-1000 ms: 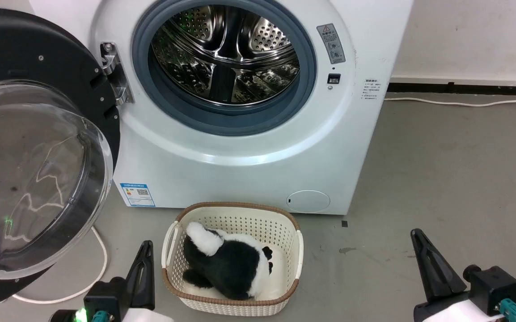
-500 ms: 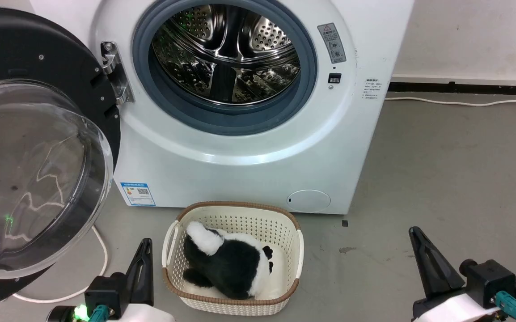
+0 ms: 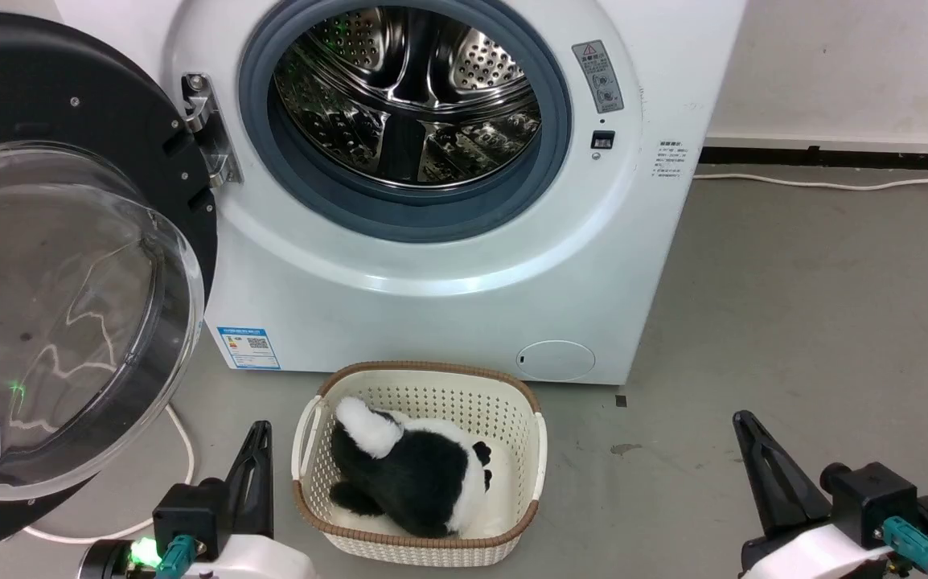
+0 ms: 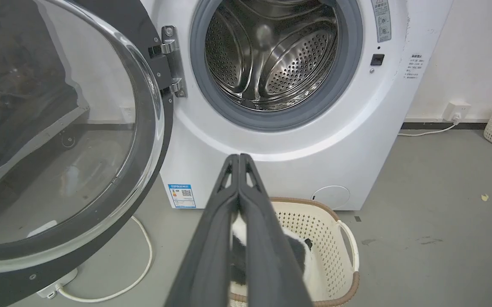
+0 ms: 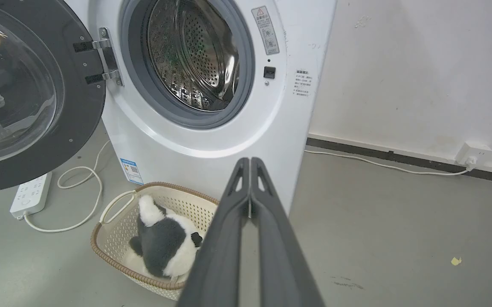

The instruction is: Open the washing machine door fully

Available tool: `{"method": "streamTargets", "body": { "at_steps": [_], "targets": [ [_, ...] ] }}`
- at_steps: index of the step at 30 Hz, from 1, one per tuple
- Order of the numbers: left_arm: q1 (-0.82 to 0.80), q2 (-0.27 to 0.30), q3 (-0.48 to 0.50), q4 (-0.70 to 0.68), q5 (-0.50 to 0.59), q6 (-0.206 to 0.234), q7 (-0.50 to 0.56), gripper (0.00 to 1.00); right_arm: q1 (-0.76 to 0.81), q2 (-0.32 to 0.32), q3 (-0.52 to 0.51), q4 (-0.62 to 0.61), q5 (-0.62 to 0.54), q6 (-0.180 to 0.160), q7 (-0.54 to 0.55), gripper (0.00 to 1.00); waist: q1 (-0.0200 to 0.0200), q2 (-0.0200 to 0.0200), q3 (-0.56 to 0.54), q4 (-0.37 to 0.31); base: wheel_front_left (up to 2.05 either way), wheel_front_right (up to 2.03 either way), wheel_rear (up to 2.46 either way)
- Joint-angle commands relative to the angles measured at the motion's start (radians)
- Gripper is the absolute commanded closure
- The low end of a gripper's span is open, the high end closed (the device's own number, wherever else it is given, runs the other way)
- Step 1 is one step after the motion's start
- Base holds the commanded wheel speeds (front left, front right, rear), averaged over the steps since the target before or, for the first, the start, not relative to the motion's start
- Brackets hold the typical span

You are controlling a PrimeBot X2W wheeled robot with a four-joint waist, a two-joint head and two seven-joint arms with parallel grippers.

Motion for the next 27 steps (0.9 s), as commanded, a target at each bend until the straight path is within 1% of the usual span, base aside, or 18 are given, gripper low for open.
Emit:
{"method": "streamTargets", "body": {
  "at_steps": [1,27],
  "targets": [
    [-0.020,-0.006,0.005,0.001,0.009,-0.006,0.008,1.00,-0.021,0.004,-0.002,0.002,-0.006,0.001,0.004,1.00,0.0001,-0.0001,0.000,0.000,0.00,0.00,0.00],
    [-0.049,-0.020,0.032,0.003,0.049,-0.027,0.065,1.00,-0.044,0.005,-0.005,0.013,-0.028,0.001,0.062,1.00,0.0001,-0.0001,0.003,0.002,0.00,0.00,0.00]
  ]
}}
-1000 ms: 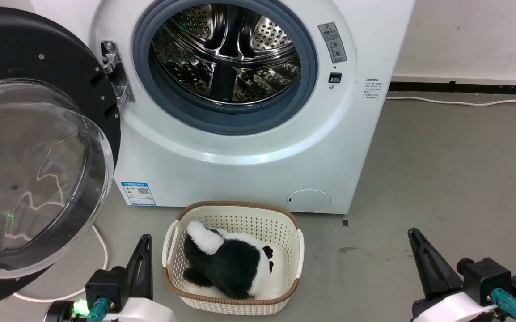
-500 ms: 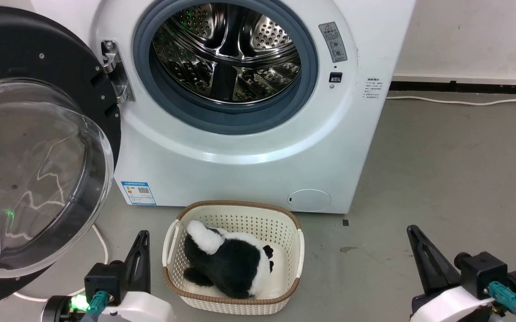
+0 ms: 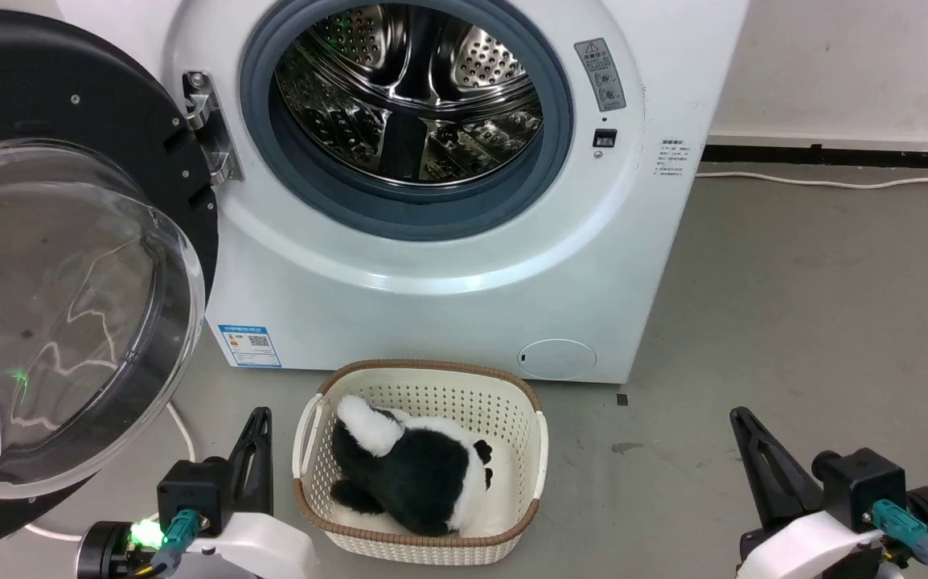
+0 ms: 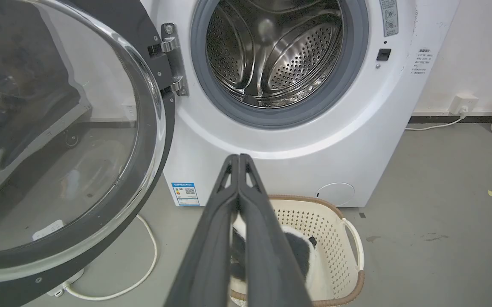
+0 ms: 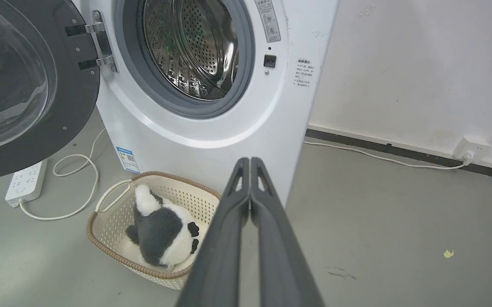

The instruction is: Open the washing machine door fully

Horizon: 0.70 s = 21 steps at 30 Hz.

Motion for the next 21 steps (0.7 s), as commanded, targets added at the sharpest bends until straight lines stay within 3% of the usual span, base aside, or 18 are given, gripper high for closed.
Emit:
{"method": "streamTargets", "body": {
  "at_steps": [1,21],
  "targets": [
    [-0.014,0.000,0.006,0.001,0.011,-0.006,0.006,1.00,-0.021,0.005,-0.003,0.004,-0.011,0.001,0.007,1.00,0.0000,0.0000,0.000,0.000,0.00,0.00,0.00],
    [-0.020,-0.003,0.012,0.002,0.019,-0.010,0.017,1.00,-0.026,0.005,-0.003,0.006,-0.015,0.001,0.018,1.00,0.0000,0.0000,0.001,0.001,0.00,0.00,0.00]
  ]
}}
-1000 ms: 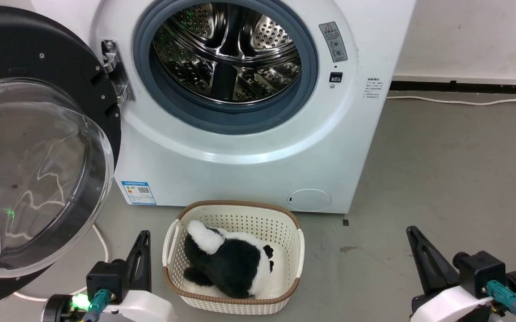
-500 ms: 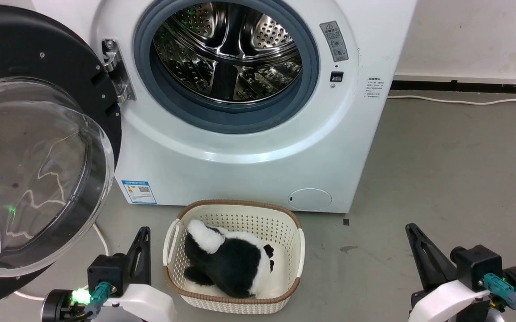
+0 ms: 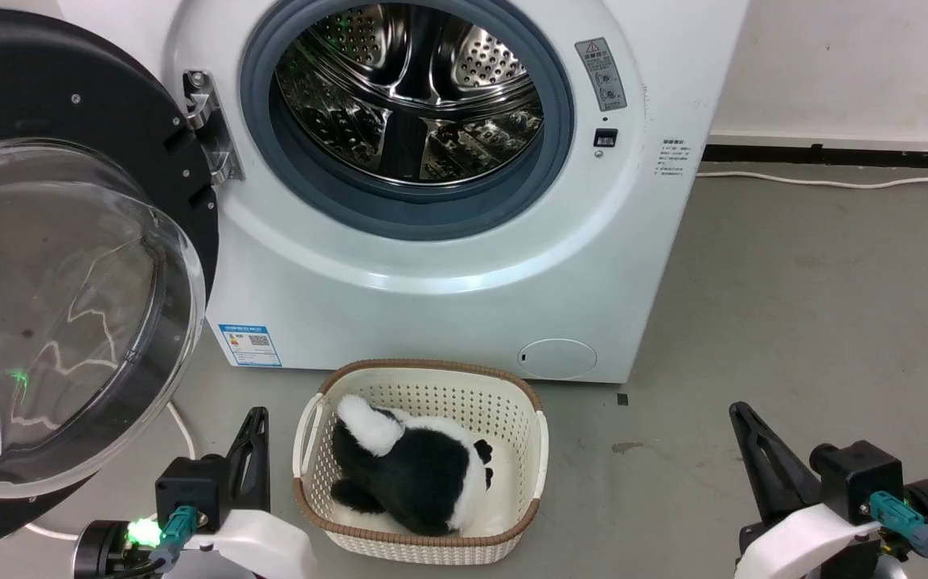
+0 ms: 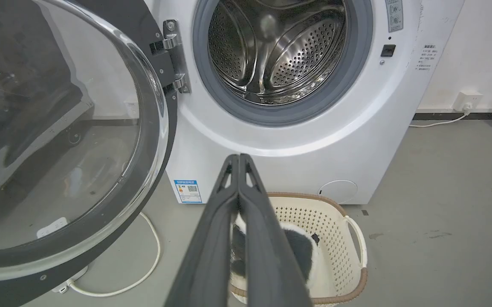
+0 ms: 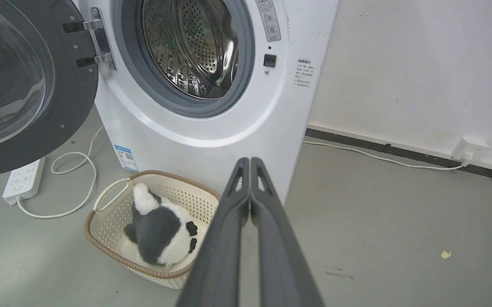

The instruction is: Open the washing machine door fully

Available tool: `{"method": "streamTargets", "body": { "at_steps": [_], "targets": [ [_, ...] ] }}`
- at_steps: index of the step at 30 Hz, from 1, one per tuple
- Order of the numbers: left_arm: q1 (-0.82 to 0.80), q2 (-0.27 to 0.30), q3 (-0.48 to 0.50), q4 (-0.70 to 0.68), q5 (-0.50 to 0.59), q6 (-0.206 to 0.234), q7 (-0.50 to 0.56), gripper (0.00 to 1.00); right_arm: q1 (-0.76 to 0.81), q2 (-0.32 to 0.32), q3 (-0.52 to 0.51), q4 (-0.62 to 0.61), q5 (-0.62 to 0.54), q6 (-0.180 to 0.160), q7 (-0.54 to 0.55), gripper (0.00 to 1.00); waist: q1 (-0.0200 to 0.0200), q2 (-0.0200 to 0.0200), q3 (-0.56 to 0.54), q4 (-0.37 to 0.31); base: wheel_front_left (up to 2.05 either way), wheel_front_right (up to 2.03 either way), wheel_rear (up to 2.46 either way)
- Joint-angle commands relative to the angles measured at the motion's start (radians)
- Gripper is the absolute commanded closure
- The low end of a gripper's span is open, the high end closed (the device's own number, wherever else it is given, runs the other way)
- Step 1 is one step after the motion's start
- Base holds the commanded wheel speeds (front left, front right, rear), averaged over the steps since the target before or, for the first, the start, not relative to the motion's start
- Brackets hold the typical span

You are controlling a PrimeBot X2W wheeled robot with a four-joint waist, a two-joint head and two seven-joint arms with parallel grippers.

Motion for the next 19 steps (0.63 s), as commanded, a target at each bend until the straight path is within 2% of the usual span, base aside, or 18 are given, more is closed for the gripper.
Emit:
{"method": "streamTargets", "body": {
  "at_steps": [1,19],
  "targets": [
    [-0.016,0.000,0.000,0.001,0.009,-0.004,0.000,1.00,-0.011,0.005,-0.002,0.003,-0.008,0.001,0.001,1.00,0.0000,-0.0001,0.000,0.000,0.00,0.00,0.00],
    [-0.016,0.000,0.000,0.001,0.009,-0.004,0.000,1.00,-0.011,0.005,-0.002,0.003,-0.008,0.001,0.001,1.00,0.0000,-0.0001,0.000,0.000,0.00,0.00,0.00]
  ]
}}
